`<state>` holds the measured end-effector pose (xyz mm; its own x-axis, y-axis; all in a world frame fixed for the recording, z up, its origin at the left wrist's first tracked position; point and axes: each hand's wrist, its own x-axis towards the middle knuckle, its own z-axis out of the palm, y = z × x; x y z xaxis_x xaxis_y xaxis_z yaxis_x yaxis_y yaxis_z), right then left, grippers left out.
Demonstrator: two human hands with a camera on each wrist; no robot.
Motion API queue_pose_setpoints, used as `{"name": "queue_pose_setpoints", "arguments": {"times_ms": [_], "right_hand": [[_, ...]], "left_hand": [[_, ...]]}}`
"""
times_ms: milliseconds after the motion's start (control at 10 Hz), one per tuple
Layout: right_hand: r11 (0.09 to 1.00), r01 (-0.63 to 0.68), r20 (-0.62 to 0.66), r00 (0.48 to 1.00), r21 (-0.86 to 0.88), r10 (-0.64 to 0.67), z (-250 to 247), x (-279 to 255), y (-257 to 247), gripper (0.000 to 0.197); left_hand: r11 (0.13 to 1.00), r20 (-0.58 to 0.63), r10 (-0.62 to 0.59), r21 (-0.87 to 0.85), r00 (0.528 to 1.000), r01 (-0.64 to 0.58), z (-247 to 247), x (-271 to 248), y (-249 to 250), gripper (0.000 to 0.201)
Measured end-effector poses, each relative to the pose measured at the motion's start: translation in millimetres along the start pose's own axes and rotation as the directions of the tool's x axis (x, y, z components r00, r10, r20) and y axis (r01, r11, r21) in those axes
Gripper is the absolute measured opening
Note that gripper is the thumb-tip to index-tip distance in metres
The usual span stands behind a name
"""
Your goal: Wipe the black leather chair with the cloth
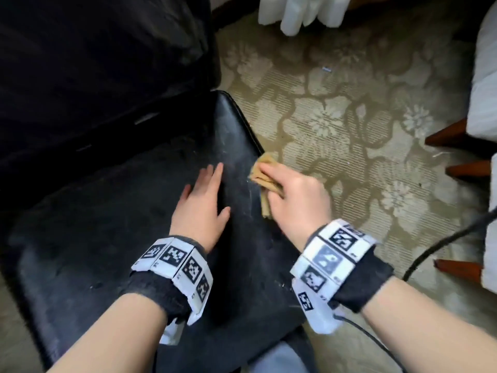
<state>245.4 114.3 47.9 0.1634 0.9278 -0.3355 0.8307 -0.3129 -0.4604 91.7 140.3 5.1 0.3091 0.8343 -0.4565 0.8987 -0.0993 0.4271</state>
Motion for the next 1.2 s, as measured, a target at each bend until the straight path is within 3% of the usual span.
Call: {"name": "queue_pose_setpoints", "arguments": {"times_ms": [100,200,300,400,500,600,700,800,900,1000,1100,1200], "right_hand": [[0.952,0.251,0.219,0.953,-0.178,-0.21,34,6,-72,0.054],[0.895,0.384,0.335,0.893,-0.225,-0.299,76,1,-118,0.062],[0.878,0.429,0.355,0.871,-0.212,-0.34,105,-5,-151,0.061],[0.892,0.399,0.432,0.857,-0.213,-0.281,122,-9,-161,0.058],[0.854,0.439,0.307,0.884,-0.28,-0.353,123,-10,-152,0.049],[0.81,0.472,0.222,0.881,-0.346,-0.418,114,3,-135,0.038],[0.812,0.504,0.486,0.81,-0.293,-0.328,110,13,-122,0.045],[0.776,0.55,0.54,0.773,-0.308,-0.334,115,11,-121,0.054],[0.736,0.597,0.626,0.716,-0.32,-0.309,118,9,-122,0.059],[0.682,0.636,0.692,0.673,-0.361,-0.261,104,18,-138,0.056],[0.614,0.666,0.695,0.674,-0.424,-0.251,66,27,-165,0.047],[0.61,0.66,0.658,0.698,-0.439,-0.282,46,43,-193,0.043]], "left_hand": [[0.987,-0.087,-0.142,-0.089,0.986,0.135,-23,-28,-39,0.078],[0.964,-0.103,-0.247,-0.13,0.963,0.233,-33,-54,-80,0.079],[0.943,-0.129,-0.316,-0.157,0.94,0.295,-35,-74,-115,0.074],[0.929,-0.18,-0.342,-0.215,0.922,0.302,-29,-85,-131,0.065],[0.929,-0.255,-0.32,-0.274,0.913,0.249,-25,-91,-134,0.051],[0.938,-0.313,-0.28,-0.29,0.908,0.189,-22,-93,-130,0.051],[0.969,-0.282,-0.198,-0.201,0.939,0.143,-14,-91,-125,0.046],[0.991,-0.202,-0.131,-0.063,0.971,0.121,-4,-92,-125,0.044],[0.987,-0.084,-0.151,0.048,0.985,0.156,-4,-97,-124,0.06],[0.977,-0.089,-0.153,0.138,0.984,0.164,-24,-91,-118,0.054],[0.966,-0.105,-0.164,0.185,0.981,0.181,-72,-90,-104,0.046],[0.968,-0.177,-0.195,0.127,0.965,0.219,-108,-86,-101,0.045]]}}
